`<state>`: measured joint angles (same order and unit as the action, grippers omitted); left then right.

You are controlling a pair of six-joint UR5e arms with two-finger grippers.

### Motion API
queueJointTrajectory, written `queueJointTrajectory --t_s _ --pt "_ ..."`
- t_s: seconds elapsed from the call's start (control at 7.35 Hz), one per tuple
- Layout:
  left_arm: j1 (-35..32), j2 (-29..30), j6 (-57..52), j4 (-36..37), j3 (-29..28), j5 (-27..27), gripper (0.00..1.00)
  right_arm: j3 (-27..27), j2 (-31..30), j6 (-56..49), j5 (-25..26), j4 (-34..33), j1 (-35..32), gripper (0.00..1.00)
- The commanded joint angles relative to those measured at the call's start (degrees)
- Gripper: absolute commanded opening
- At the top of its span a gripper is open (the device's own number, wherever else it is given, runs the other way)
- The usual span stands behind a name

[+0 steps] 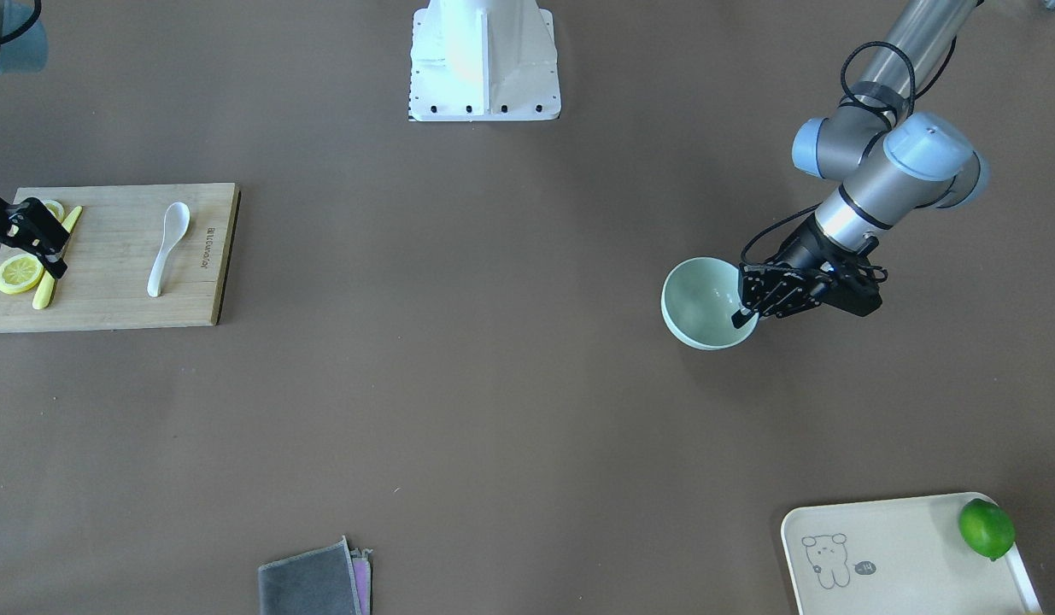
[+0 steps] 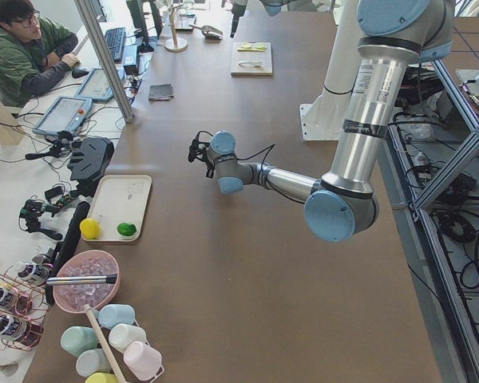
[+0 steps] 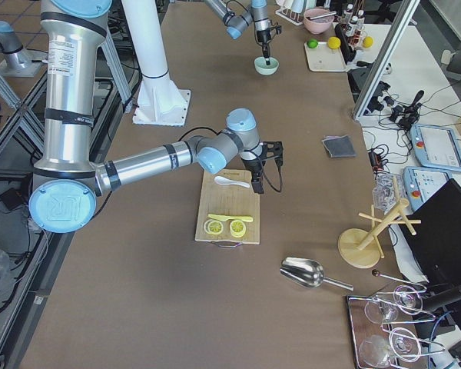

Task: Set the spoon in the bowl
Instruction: 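Push the pale green bowl with the left gripper toward the table center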

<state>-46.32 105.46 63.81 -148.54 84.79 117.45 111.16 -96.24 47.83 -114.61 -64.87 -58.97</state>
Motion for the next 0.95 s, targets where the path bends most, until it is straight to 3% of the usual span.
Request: queueJointTrajectory --t_s 0.0,0.27,0.68,0.82 --pt "4.46 7.18 4.9 5.26 0.2 -4.04 0.0 0.02 0.0 0.07 0.0 0.0 0.0 1.0" --pt "10.88 15.09 8.51 15.51 0.81 -11.17 0.0 0.02 0.0 0.07 0.0 -0.08 0.0 1.0" --pt "17.48 16.26 8.53 16.71 0.73 -18.74 0.0 0.02 0.09 -0.02 0.0 0.0 0.09 1.0" --pt "17.58 17.48 8.79 16.79 0.73 -18.75 0.17 0.02 0.09 0.07 0.0 0.0 0.17 1.0"
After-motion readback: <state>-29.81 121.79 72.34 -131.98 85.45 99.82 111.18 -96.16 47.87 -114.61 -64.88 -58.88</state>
